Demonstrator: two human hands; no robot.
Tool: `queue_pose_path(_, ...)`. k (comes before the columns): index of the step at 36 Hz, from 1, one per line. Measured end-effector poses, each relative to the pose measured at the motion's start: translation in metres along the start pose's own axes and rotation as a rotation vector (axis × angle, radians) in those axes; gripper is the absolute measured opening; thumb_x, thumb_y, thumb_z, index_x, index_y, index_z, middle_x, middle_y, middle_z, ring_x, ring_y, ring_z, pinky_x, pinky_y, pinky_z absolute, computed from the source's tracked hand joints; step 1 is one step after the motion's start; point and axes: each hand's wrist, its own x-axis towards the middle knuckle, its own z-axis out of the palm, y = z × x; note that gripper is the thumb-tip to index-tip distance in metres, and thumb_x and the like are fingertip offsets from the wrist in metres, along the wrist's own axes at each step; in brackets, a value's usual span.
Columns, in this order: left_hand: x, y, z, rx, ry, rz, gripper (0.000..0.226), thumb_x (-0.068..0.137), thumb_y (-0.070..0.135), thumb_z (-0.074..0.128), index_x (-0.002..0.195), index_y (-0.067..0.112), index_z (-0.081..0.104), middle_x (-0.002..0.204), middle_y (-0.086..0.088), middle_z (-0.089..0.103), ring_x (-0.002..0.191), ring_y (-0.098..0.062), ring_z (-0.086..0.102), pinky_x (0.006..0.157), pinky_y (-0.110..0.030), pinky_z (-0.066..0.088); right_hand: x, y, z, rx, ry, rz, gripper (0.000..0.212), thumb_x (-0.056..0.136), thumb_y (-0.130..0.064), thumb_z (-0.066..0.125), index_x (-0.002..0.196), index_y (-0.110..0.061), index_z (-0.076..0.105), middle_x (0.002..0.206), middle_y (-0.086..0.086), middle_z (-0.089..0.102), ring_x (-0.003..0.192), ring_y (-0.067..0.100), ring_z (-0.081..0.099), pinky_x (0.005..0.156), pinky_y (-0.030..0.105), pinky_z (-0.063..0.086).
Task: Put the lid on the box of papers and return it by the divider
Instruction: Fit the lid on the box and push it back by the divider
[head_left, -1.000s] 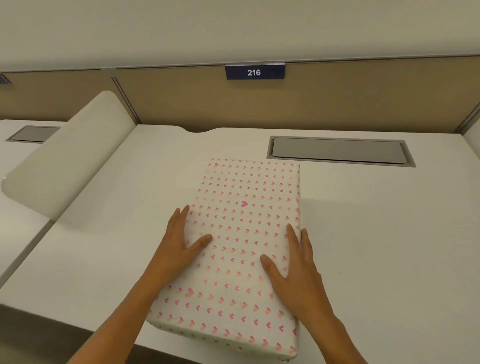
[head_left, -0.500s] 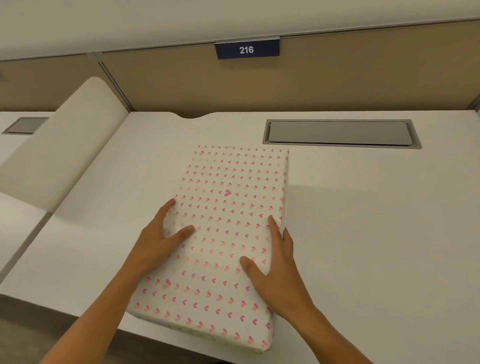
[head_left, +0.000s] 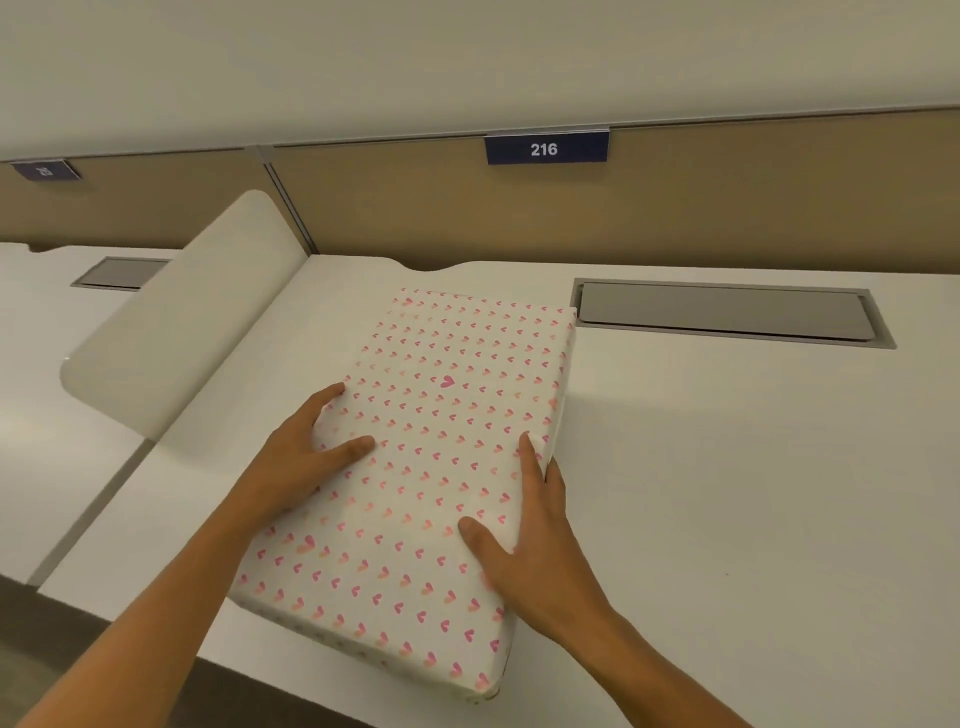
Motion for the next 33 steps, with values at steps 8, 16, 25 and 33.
queue_pose_path(8, 0.021, -0.019, -0.049, -0.024, 0.038, 0.016, 0.086, 0.069, 0.069, 0.06, 0.146, 0.046, 0.027, 0.157, 0.005, 0.029, 0.139, -0.027, 0.035, 0.111, -0.052, 0.031, 0.034, -0.037, 0.034, 0.002, -0.012, -0.032, 0.105, 0.082, -0.064, 0.063, 0.15, -0.048, -0.016, 0.163, -0.019, -0.003, 0.15, 0.016, 0.022, 0.115, 0.045, 0.038)
queue_pose_path(16, 0.055, -0.057, -0.112, -0.066, 0.063, 0.011, 0.088, 0.066, 0.072, 0.061, 0.143, 0.047, 0.029, 0.157, 0.003, 0.029, 0.139, -0.028, 0.034, 0.11, -0.05, 0.03, 0.076, -0.093, 0.078, -0.016, -0.019, -0.069, 0.104, 0.082, -0.063, 0.064, 0.153, -0.045, -0.01, 0.164, -0.014, 0.006, 0.147, 0.017, 0.028, 0.112, 0.045, 0.041)
queue_pose_path(25, 0.097, -0.092, -0.177, -0.026, 0.107, 0.015, 0.088, 0.066, 0.069, 0.061, 0.144, 0.042, 0.03, 0.156, 0.002, 0.031, 0.136, -0.03, 0.038, 0.108, -0.051, 0.033, 0.128, -0.141, 0.132, -0.017, -0.034, -0.112, 0.106, 0.081, -0.064, 0.065, 0.153, -0.043, -0.009, 0.163, -0.012, 0.008, 0.146, 0.019, 0.03, 0.112, 0.047, 0.041)
queue_pose_path(33, 0.145, -0.118, -0.216, -0.019, 0.13, 0.01, 0.083, 0.072, 0.065, 0.062, 0.145, 0.039, 0.033, 0.156, -0.003, 0.031, 0.137, -0.032, 0.037, 0.11, -0.053, 0.031, 0.178, -0.173, 0.167, -0.006, -0.06, -0.114, 0.106, 0.085, -0.061, 0.064, 0.154, -0.04, -0.013, 0.166, -0.01, 0.001, 0.151, 0.022, 0.022, 0.115, 0.049, 0.035)
